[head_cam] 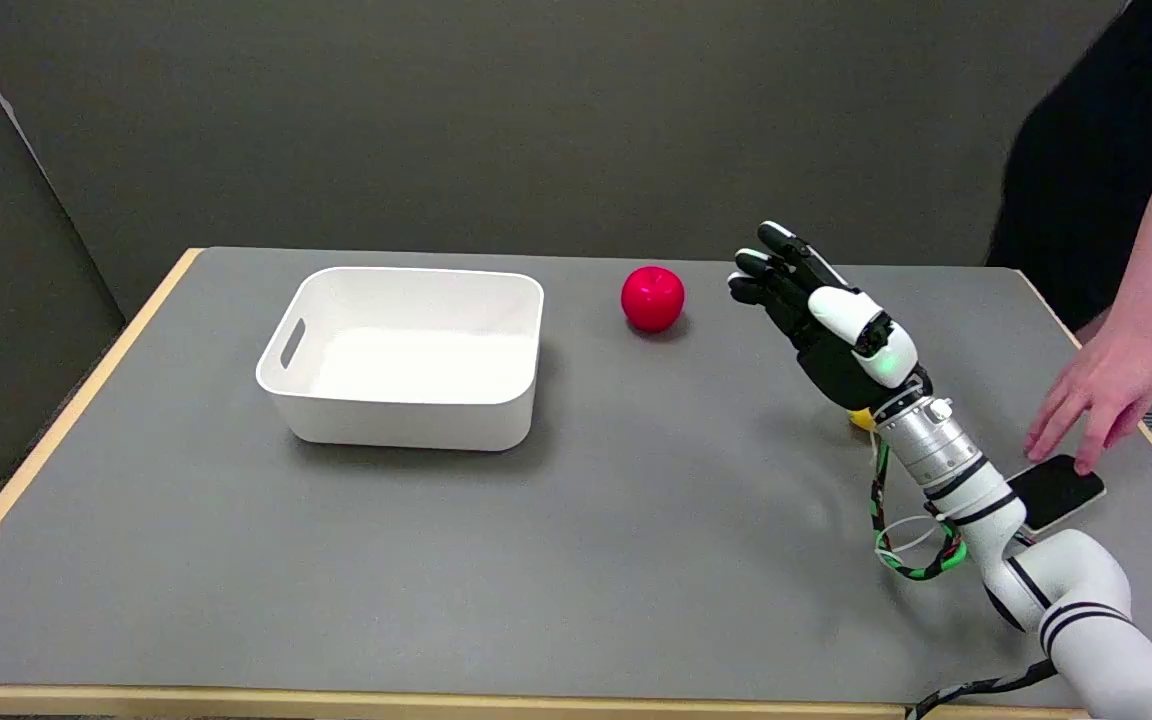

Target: Pick up the lemon.

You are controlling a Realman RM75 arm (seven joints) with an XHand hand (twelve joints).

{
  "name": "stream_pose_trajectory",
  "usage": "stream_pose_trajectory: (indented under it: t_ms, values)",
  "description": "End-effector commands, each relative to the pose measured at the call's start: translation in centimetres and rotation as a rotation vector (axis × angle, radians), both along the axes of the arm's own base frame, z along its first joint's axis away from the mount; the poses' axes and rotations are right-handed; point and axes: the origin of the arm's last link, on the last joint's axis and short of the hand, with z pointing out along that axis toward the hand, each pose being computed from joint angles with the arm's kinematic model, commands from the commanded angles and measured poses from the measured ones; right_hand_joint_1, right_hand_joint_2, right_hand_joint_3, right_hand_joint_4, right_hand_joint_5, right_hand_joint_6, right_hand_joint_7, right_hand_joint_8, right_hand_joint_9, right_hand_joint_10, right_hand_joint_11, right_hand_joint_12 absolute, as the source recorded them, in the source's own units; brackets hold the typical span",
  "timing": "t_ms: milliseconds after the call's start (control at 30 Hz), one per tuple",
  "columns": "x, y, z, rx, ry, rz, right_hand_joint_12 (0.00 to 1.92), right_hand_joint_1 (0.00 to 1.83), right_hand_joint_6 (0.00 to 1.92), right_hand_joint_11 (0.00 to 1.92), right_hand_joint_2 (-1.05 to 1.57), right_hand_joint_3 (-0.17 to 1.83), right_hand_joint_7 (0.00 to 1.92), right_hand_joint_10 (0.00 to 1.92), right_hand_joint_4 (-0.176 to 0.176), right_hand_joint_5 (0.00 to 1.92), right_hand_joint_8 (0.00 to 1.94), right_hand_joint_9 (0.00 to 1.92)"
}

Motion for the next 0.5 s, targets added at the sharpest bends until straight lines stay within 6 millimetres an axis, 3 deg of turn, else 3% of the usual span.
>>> stream_pose_trajectory:
  t_ms: [33, 133, 200, 300, 367, 433, 500]
  values:
    - [0.0, 0.7, 0.6, -0.02, 0.005, 0.002, 1.11, 0.56, 0.35, 0.0, 0.78, 1.01, 0.3, 0.81, -0.018, 0.11, 0.45, 0.28]
    - [1.3, 1.1, 1.3, -0.09, 0.126, 0.067, 1.07, 0.58, 0.35, 0.0, 0.77, 1.01, 0.29, 0.79, -0.021, 0.1, 0.46, 0.26]
    - [2.1, 1.6, 2.6, -0.215, 0.275, 0.078, 0.97, 0.6, 0.32, 0.0, 0.81, 0.91, 0.29, 0.76, -0.018, 0.12, 0.4, 0.21]
    - [3.3, 2.3, 5.2, -0.427, 0.473, 0.055, 0.54, 0.58, 0.29, 0.0, 0.79, 0.88, 0.16, 0.59, -0.032, 0.09, 0.31, 0.04]
    - [3.9, 2.9, 6.7, -0.527, 0.559, 0.034, 0.36, 0.58, 0.29, 0.0, 0.78, 0.86, 0.12, 0.52, -0.036, 0.09, 0.27, 0.0]
    - [4.3, 3.6, 8.1, -0.602, 0.606, 0.016, 0.13, 0.58, 0.33, 0.0, 0.69, 0.96, 0.07, 0.27, -0.038, 0.07, 0.25, 0.03]
    - [4.3, 4.1, 9.0, -0.65, 0.628, -0.002, 0.14, 0.58, 0.31, 0.0, 0.74, 0.88, 0.06, 0.31, -0.043, 0.08, 0.25, 0.0]
